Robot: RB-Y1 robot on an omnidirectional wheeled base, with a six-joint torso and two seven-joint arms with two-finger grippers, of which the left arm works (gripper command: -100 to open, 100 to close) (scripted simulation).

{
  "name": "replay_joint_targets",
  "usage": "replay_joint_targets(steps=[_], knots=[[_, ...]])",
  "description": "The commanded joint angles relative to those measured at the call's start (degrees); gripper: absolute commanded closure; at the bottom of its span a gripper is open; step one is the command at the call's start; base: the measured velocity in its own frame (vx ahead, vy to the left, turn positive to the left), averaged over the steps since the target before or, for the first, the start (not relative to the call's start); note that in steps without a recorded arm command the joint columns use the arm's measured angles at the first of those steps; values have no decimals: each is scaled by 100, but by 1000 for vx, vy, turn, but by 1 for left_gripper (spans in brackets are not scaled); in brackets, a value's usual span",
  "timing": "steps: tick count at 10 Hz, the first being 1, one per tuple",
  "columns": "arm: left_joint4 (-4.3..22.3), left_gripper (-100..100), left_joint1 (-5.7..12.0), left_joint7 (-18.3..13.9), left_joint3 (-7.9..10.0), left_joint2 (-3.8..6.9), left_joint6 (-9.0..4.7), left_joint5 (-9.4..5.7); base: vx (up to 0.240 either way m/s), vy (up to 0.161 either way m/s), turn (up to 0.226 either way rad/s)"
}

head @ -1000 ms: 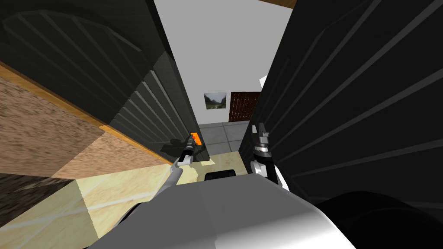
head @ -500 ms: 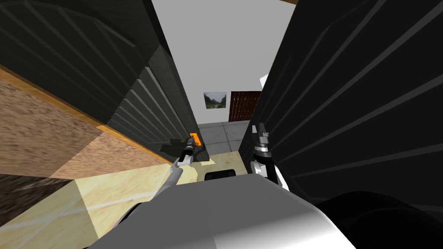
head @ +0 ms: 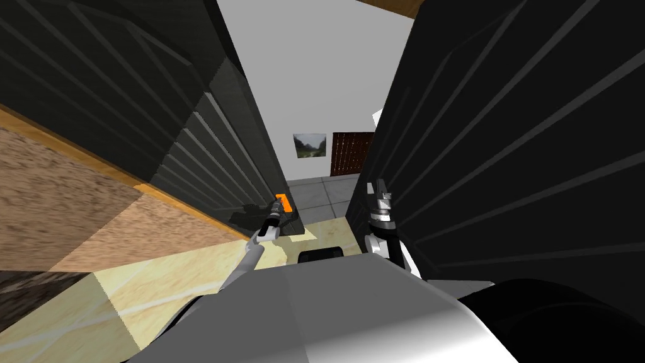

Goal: Pull the door open

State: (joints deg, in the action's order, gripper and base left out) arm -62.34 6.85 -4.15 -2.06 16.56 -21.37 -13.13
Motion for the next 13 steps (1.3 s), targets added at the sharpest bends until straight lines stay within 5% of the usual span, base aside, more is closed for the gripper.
replay_joint_targets(steps=[1,8,10,13], knots=[[-37,100,-72,-116,-116,107,-23,-19,-211,113,-203],[-85,100,-204,-708,-613,751,-229,-142,-223,139,-225],[-113,100,-209,-713,-632,752,-217,-142,-182,71,-104],[-241,100,-357,-900,-870,988,-346,-173,-187,80,-117]])
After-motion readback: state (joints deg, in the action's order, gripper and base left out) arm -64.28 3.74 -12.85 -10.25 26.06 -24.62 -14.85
